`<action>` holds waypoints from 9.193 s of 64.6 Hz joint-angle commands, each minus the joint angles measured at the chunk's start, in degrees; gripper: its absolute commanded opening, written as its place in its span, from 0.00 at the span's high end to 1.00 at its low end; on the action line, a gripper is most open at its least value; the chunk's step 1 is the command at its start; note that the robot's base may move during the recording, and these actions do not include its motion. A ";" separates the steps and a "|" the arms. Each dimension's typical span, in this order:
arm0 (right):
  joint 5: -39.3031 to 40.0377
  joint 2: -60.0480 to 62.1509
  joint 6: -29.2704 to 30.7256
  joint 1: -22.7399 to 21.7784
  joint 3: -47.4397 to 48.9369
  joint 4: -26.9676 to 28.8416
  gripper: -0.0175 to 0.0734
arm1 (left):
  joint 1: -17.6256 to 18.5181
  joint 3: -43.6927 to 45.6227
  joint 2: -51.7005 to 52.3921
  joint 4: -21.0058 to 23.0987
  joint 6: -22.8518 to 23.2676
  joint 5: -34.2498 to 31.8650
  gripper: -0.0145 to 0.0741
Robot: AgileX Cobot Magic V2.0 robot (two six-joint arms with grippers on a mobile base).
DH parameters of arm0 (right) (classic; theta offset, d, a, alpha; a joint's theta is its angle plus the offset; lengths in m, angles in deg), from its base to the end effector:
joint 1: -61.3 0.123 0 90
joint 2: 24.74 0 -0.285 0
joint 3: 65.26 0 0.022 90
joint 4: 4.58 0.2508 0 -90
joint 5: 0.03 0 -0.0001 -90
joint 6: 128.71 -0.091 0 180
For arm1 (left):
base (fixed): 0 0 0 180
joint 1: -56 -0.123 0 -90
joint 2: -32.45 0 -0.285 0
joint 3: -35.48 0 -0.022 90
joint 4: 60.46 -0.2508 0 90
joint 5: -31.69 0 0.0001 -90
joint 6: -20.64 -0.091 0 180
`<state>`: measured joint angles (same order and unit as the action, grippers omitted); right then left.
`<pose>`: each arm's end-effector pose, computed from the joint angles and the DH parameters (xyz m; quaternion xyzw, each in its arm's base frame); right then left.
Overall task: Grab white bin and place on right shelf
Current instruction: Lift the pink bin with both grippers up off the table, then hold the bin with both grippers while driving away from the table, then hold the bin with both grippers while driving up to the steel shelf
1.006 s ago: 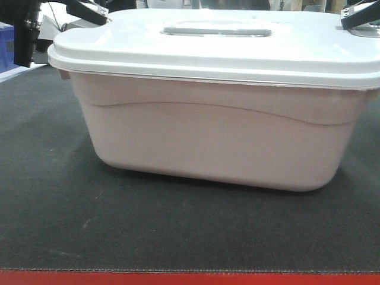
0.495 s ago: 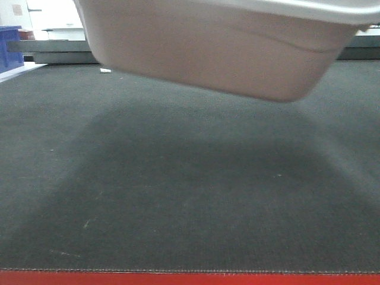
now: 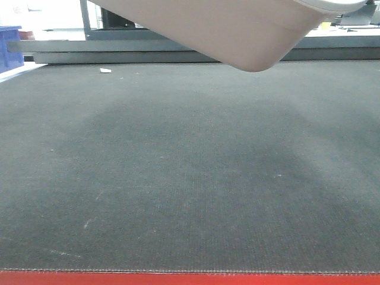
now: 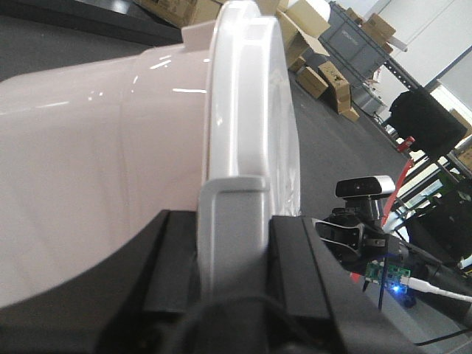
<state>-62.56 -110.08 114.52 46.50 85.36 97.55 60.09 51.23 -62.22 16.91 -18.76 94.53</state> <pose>0.2706 0.0102 0.3201 0.0544 0.7133 0.5333 0.4515 0.3028 -0.1009 0.4674 0.1920 0.7174 -0.5122 0.4313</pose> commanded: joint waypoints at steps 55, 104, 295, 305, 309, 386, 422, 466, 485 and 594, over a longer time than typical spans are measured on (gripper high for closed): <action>-12.91 10.17 1.31 1.35 9.55 6.34 0.75 | 3.14 1.96 4.17 14.17 1.85 12.34 0.97; -8.29 10.17 1.31 1.35 9.55 6.34 0.75 | 3.14 1.96 4.17 13.81 1.85 11.88 0.97; 5.65 10.10 1.31 1.35 9.55 6.34 0.75 | 3.14 1.96 4.17 13.81 1.85 11.88 0.97; 5.65 10.10 1.31 1.35 9.55 6.34 0.75 | 3.14 1.96 4.17 13.81 1.85 11.88 0.97; 5.65 10.10 1.31 1.35 9.55 6.34 0.75 | 3.14 1.96 4.17 13.81 1.85 11.88 0.97; 5.65 10.10 1.31 1.35 9.55 6.34 0.75 | 3.14 1.96 4.17 13.81 1.85 11.88 0.97; 5.65 10.10 1.31 1.35 9.55 6.34 0.75 | 3.14 1.96 4.17 13.81 1.85 11.88 0.97; 5.95 10.10 1.31 1.35 9.55 6.34 0.75 | 3.14 1.96 4.17 13.81 1.85 11.79 0.97; 6.28 10.10 1.31 1.35 9.55 6.34 0.75 | 3.14 1.96 4.17 13.81 1.85 11.79 0.97; 6.66 10.10 1.31 1.35 9.55 6.34 0.75 | 3.14 1.96 4.17 13.81 1.85 11.53 0.98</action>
<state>-50.91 -101.91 113.96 46.70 92.51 98.25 60.78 51.34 -60.63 21.62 -17.32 94.06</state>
